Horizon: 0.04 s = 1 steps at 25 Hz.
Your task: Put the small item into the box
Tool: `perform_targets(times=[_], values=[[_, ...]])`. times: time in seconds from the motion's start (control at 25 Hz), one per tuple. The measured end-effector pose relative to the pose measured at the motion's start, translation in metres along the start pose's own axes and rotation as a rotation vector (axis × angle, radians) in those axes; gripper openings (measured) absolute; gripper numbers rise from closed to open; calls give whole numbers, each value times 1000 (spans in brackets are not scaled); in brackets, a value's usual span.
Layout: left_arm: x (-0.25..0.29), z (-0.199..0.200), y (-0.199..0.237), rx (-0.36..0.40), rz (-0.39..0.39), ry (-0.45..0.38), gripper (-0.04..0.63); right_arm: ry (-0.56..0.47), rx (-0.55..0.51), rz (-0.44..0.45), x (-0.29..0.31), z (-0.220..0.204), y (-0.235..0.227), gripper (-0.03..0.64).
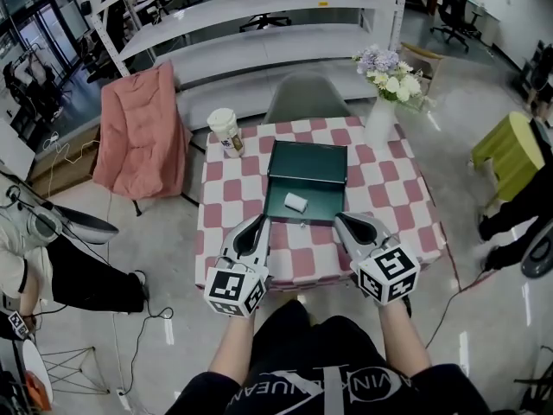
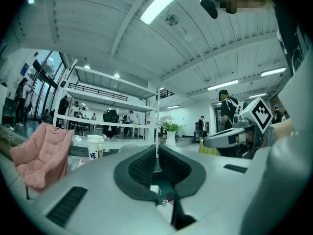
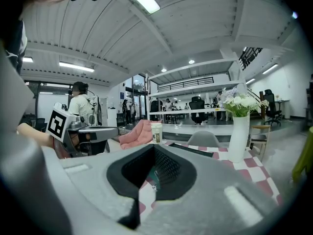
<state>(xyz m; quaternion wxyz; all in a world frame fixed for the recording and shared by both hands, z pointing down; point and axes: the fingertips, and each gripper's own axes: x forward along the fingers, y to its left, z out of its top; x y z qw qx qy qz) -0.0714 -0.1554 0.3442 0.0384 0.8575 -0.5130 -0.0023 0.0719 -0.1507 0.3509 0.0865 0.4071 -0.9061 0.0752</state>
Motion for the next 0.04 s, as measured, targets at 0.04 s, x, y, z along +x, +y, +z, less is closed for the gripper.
perform_targets(times=[0.04], values=[[-1,0,0,0,2,0,20,0,-1,1,0,0,0,6]])
